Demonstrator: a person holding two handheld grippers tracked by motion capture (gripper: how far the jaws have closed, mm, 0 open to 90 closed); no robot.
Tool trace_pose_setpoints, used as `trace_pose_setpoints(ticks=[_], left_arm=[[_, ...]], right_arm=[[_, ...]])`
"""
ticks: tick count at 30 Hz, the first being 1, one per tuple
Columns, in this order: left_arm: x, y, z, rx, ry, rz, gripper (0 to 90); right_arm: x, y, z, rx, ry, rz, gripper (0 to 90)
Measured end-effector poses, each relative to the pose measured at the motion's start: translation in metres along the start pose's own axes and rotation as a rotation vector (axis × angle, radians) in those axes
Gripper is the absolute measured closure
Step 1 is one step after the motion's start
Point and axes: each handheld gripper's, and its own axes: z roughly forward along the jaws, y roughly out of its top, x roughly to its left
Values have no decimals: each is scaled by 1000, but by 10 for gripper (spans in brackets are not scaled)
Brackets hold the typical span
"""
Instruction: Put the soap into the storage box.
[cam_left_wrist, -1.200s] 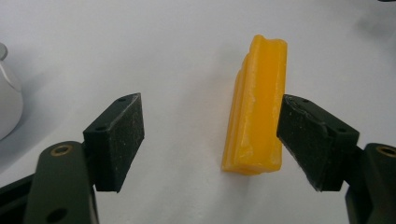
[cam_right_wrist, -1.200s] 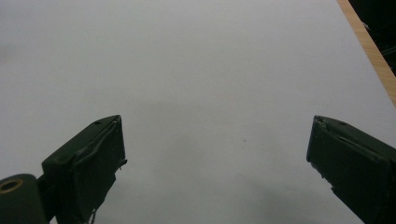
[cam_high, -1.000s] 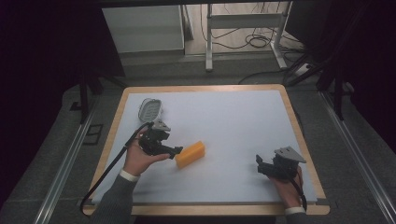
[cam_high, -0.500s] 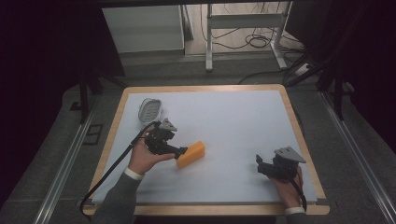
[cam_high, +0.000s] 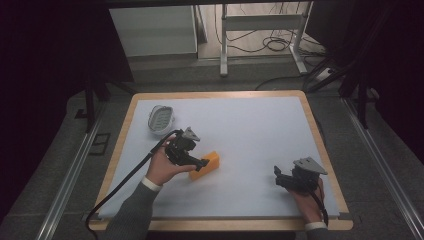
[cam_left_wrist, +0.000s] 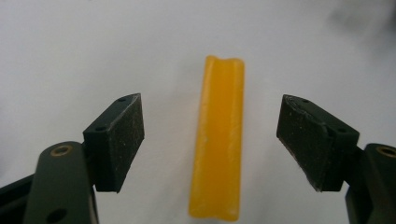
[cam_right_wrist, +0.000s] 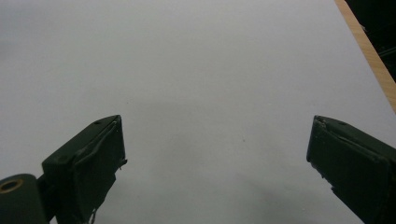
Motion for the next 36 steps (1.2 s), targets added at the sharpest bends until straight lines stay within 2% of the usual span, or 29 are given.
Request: trace_pose_setpoints(ticks=[1,4,6,13,19,20,25,29,36], left_arm=[[-1,1,2,13,4,7,238],[-4,5,9,42,-22,21,256],[-5,7,16,51,-34,18,259],[-3,5,26,92,-32,16,277],[-2,4,40,129,-45,2,342],[-1,4,45,148,-53,-2,386],[-1,2,53,187,-63,4,467],[-1,1,57,211,-35,14,569],[0,1,57,217,-23,8,602]], right_arm=[[0,0,0,1,1,1,44],[-1,0,0,0,6,5,44],[0,0,0,0,2,3,44],[0,0,0,0,1,3,44],[0,0,0,-2,1,-1,44],[0,0,0,-2,1,0,44],[0,0,0,-3,0,-3,44],[0,0,0,-1,2,-3,44],[1,0,-1,-6,1,-7,44]])
